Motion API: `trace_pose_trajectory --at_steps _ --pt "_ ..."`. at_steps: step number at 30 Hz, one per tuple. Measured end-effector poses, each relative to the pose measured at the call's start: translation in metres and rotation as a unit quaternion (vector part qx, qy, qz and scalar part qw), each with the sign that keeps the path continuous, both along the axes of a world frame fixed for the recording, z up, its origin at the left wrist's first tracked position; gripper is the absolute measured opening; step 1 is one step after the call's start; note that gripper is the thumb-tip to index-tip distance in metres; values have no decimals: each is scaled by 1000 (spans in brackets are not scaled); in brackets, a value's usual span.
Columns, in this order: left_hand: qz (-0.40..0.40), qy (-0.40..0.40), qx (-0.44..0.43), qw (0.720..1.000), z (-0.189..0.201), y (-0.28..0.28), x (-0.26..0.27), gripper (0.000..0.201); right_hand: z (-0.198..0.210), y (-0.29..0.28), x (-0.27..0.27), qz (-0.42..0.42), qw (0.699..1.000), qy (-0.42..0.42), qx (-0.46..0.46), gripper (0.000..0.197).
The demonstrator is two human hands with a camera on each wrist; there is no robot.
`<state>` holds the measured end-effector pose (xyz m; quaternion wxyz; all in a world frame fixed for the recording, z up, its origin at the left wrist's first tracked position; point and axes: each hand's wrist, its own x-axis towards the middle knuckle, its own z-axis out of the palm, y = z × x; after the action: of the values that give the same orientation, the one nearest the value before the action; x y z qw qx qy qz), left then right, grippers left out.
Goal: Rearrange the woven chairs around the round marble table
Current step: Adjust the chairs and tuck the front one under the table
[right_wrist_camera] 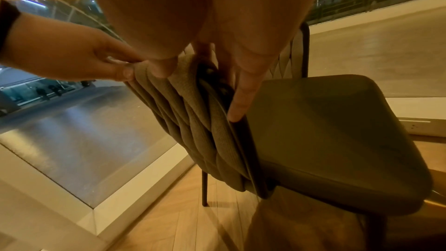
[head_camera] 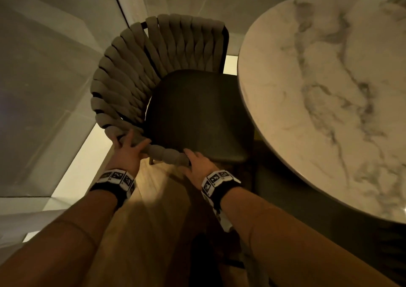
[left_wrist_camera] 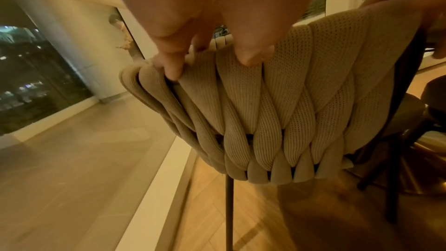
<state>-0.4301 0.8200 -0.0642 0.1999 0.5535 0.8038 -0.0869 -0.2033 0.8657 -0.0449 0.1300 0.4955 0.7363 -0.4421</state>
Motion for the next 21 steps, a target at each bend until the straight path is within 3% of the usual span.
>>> trace_pose_trajectory --at_steps 6,10,11,16,19,21 --pt "-19 15 6 1000 -3 8 7 54 -4 19 5 20 1000 -16 8 50" --pt "-182 73 -9 980 1 24 28 42 5 27 31 -6 999 -12 39 52" --pt "-188 82 -17 979 1 29 30 39 9 27 40 -13 999 -7 47 53" --pt "-68 55 -43 995 20 42 50 59 32 -14 138 -117 989 -53 68 74" --pt "-105 46 -45 992 39 49 84 80 41 -72 201 -182 974 -132 -21 91" --pt "-104 17 -64 992 43 55 110 79 40 -118 216 -175 966 -156 -110 96"
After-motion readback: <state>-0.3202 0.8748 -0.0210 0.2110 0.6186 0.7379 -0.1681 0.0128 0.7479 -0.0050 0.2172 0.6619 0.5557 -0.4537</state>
